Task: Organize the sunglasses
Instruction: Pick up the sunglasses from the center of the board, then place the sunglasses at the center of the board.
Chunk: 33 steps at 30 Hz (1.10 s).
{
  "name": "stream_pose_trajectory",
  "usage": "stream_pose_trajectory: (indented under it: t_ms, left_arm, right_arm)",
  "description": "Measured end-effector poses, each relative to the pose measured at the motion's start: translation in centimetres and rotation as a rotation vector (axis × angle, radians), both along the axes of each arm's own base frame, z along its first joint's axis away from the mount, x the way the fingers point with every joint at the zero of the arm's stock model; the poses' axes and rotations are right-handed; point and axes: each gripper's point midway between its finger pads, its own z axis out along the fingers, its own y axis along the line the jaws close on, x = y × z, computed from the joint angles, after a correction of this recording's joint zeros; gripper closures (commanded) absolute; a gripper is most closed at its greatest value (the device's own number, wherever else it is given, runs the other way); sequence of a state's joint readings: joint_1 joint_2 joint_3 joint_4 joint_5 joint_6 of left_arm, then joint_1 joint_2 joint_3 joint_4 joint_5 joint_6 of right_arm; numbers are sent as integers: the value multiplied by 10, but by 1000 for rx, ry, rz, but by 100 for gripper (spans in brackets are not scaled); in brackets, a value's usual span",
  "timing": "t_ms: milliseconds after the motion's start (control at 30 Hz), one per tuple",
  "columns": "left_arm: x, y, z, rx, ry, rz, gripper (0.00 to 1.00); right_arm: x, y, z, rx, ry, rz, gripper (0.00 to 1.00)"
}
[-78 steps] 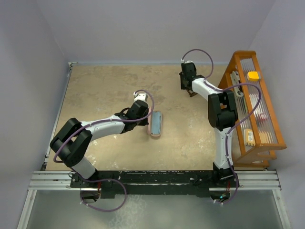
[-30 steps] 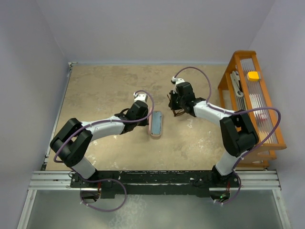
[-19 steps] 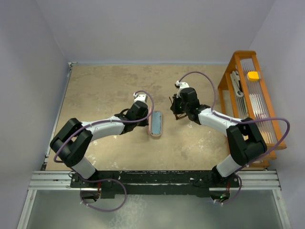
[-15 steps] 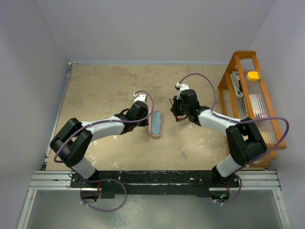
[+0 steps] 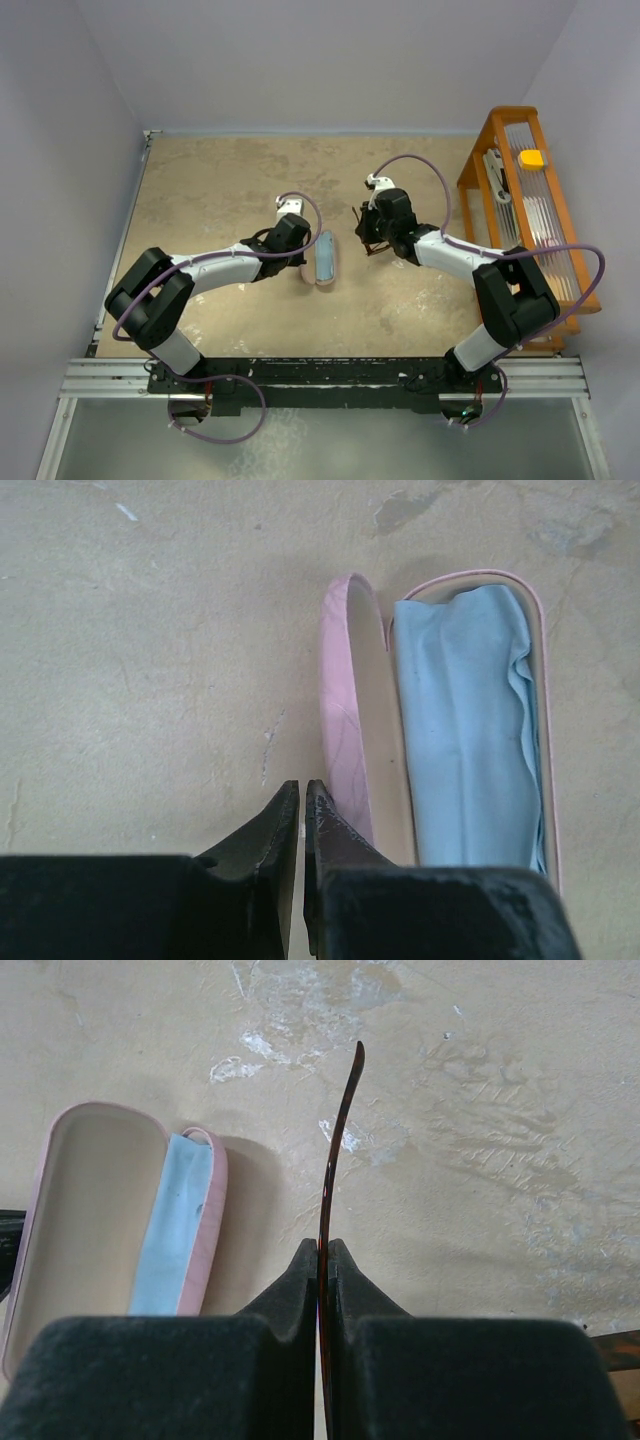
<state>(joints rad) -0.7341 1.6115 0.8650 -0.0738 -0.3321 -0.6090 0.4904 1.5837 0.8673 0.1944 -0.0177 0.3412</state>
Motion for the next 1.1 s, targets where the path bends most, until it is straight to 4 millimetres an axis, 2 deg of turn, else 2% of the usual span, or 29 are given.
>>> stream_pose_trajectory:
  t_ms: [400,633,733,833,1000,1100]
  left_arm:
    - [-2,28,-7,110,6,72,96]
    - [-3,42,0,152,-6,108,96]
    - [-5,47,11,157,-21,120,96]
    - [-3,46,31,130,-49,123,96]
    - [7,25,72,21,-105,92,95]
    - [11,10,85,-35,-118,58,95]
  right_arm:
    - [-1,0,-2,1,0,1,100]
    - [0,1,-1,8,-9,1,100]
    - [-3,0,-6,7,0,0,100]
    - [-11,-2,-15,0,23,0,100]
    - [-28,-4,-32,-12,61,11,100]
    - [-38,-4,-36,-12,70,19,100]
